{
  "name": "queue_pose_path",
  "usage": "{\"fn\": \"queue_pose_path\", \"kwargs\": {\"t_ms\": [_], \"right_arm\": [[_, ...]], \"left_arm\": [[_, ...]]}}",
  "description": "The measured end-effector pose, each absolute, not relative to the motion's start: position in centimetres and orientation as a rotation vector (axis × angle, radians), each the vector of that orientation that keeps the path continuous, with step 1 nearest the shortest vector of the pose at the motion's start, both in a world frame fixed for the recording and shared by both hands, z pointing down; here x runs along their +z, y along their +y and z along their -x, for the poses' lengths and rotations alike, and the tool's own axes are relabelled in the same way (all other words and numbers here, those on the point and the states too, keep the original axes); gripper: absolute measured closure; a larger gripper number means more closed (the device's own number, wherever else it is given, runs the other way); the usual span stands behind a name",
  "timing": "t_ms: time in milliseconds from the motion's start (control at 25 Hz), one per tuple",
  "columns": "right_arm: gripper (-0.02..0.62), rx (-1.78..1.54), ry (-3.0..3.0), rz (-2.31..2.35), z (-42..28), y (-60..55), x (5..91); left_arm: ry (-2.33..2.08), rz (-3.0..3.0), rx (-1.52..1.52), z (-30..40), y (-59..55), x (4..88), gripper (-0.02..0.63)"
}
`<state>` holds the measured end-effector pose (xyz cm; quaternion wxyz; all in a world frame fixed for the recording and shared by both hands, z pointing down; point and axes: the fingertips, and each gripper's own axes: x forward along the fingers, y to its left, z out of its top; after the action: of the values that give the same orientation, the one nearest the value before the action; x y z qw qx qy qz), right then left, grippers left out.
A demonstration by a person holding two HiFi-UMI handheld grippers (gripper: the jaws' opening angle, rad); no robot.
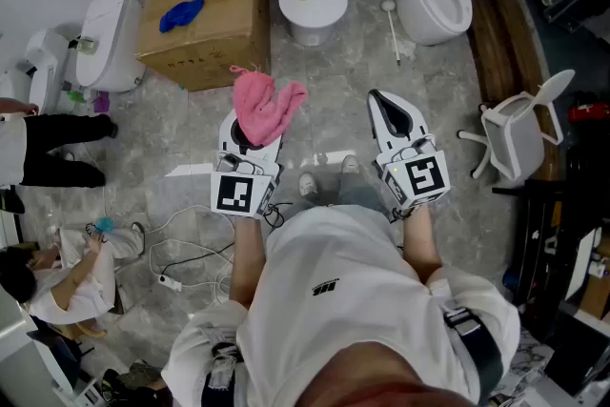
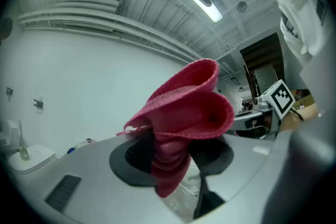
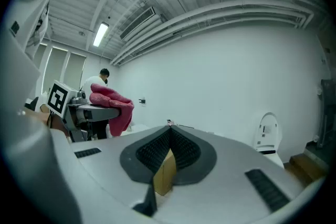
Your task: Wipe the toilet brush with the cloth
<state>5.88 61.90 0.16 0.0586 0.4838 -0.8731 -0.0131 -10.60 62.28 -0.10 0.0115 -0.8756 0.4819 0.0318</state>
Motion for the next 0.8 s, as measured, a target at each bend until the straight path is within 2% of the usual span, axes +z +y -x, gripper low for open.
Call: {"fn": "queue_pose_path", "kwargs": {"t_ms": [800], "right_arm": [[0.600,0.007,-2.631,-1.516,-4.2,57.2,1.5]], "left_arm": [[1.449,2.781,0.099,11.1,57.0,0.9,0.422]]}}
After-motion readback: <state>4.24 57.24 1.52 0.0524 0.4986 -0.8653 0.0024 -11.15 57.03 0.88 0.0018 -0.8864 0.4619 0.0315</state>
